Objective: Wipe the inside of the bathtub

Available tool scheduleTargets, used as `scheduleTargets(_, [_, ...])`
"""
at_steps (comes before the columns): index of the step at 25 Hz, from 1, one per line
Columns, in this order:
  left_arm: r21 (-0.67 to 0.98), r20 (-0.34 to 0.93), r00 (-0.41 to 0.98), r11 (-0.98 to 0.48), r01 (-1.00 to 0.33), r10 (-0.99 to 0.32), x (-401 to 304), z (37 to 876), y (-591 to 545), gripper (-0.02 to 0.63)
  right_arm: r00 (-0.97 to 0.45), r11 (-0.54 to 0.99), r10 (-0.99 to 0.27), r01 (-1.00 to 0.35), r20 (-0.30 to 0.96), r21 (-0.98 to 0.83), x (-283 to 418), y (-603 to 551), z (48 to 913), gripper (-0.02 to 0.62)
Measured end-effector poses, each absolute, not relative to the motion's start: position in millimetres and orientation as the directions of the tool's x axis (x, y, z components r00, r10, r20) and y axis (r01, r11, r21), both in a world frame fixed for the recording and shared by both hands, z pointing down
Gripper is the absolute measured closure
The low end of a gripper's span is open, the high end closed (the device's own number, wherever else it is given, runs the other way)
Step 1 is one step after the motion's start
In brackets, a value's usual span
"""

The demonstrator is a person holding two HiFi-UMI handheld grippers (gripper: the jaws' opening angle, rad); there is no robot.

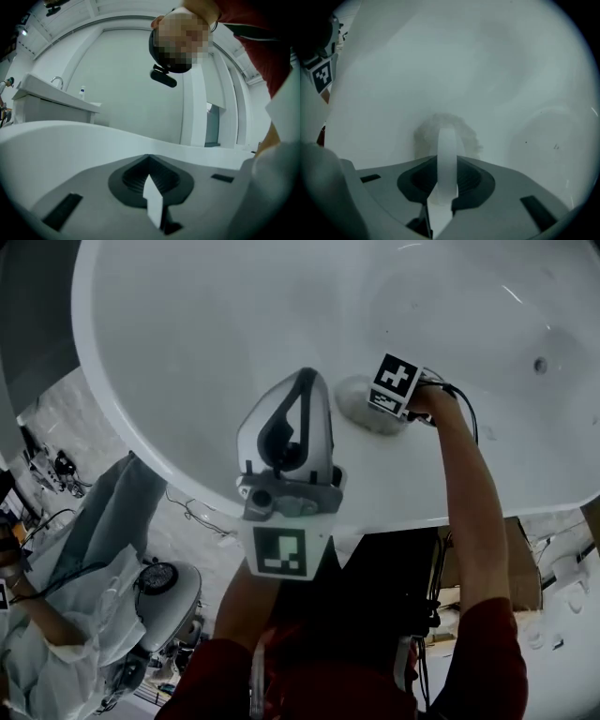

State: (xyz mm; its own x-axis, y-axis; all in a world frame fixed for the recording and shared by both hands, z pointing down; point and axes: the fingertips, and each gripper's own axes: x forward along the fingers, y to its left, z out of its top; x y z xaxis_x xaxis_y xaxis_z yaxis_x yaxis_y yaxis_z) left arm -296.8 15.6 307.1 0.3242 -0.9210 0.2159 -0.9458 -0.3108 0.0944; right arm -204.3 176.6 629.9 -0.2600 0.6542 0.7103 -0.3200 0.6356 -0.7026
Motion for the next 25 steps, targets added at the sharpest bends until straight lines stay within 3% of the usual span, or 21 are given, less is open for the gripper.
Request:
scheduleTargets(19, [0.099, 0.267, 0.357, -0.343, -0.934, -0.895, -245.8, 347.6, 16.7, 0.592, -0.141, 0.844, 0.347, -0.384, 0.927, -0.374, -133.3, 134.1, 778.0, 0.503])
scheduleTargets(25, [0.099, 0.277, 0.364, -0.350, -0.931, -0.889, -219.5, 354.5, 29.6, 0.592, -0.136, 0.847, 0.325, -0.398, 0.936, -0.352, -119.2, 138.8, 788.5, 0.503])
